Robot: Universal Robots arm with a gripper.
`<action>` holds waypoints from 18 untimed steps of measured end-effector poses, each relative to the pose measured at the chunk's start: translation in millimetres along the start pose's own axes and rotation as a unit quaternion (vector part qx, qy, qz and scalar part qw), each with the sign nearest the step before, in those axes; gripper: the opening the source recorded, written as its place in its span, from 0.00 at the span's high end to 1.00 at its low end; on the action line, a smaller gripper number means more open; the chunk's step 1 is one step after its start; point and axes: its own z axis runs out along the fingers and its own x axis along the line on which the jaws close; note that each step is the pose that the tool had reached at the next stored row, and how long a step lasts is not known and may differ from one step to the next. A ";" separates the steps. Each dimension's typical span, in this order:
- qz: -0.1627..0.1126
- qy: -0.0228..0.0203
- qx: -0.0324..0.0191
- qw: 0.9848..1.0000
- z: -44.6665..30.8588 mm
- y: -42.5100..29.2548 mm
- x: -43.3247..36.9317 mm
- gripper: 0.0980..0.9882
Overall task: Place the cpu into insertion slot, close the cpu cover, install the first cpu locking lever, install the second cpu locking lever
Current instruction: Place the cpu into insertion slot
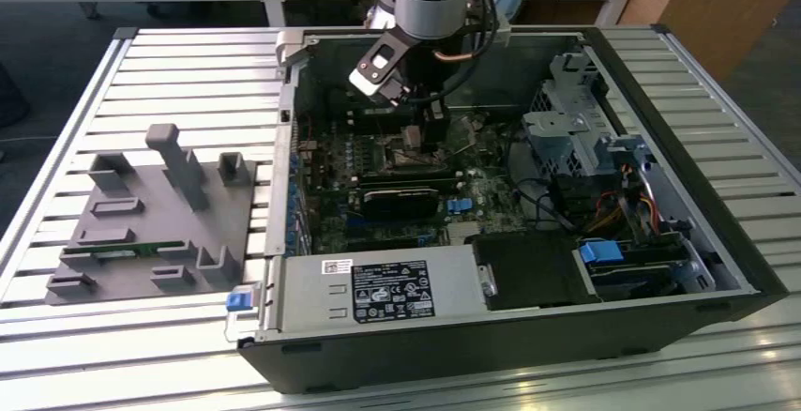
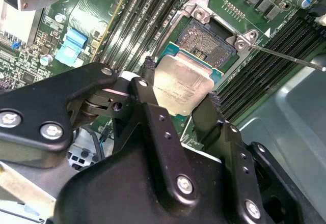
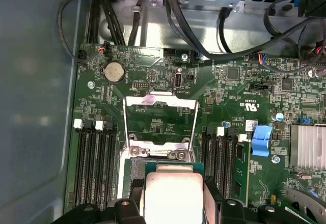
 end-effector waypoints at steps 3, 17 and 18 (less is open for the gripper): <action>0.000 0.000 0.000 1.000 1.6 -0.1 0.8 0.50; 0.002 0.000 0.000 1.000 12.1 -0.6 8.0 0.50; 0.004 0.000 0.000 1.000 13.1 -1.0 8.3 0.50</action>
